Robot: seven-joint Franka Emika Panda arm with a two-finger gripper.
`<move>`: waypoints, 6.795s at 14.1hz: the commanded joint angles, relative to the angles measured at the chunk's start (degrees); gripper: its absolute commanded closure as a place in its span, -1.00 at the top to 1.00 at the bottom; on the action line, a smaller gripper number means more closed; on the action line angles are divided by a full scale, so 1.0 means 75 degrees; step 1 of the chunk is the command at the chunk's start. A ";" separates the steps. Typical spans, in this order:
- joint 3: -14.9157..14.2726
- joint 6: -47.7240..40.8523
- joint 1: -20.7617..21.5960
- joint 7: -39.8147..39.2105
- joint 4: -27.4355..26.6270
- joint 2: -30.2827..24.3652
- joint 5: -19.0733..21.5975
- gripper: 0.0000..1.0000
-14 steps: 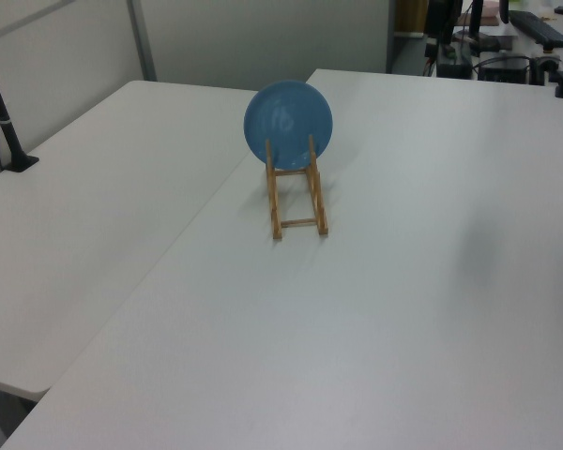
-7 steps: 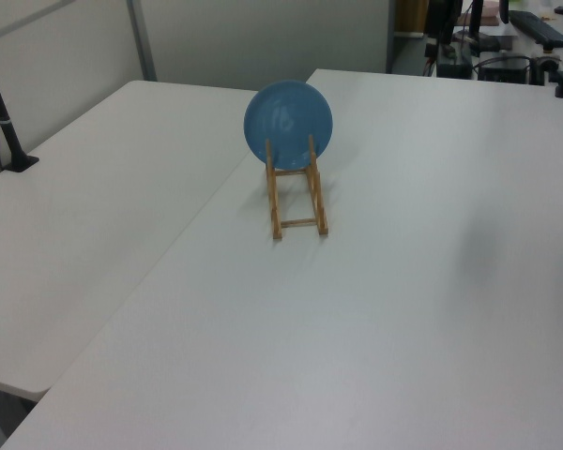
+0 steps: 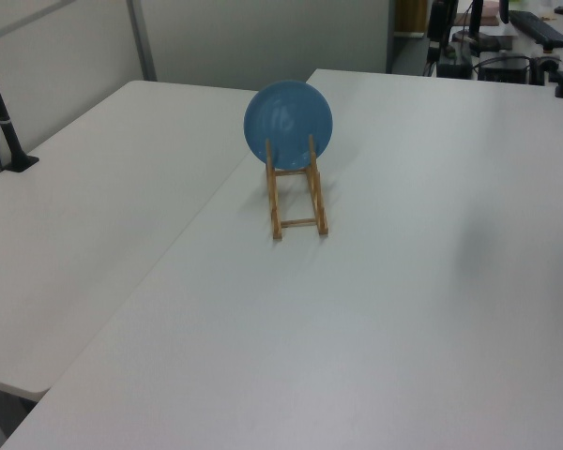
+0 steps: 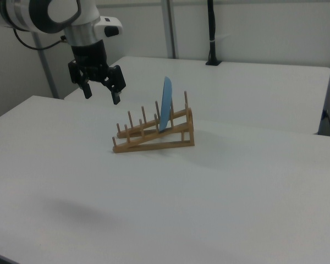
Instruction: Pick plate from plate rack
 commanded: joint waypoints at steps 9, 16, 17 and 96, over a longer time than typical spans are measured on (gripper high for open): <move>-0.0034 0.4940 -0.0259 0.1141 -0.0110 0.1450 0.0079 1.00; -0.0046 0.7485 -0.0083 0.1911 -0.0004 0.2481 -0.0458 0.93; -0.0034 0.7592 -0.0025 0.2169 -0.0004 0.2668 -0.0797 0.86; 0.0059 0.0222 0.0163 0.0942 -0.0098 -0.0119 -0.0133 1.00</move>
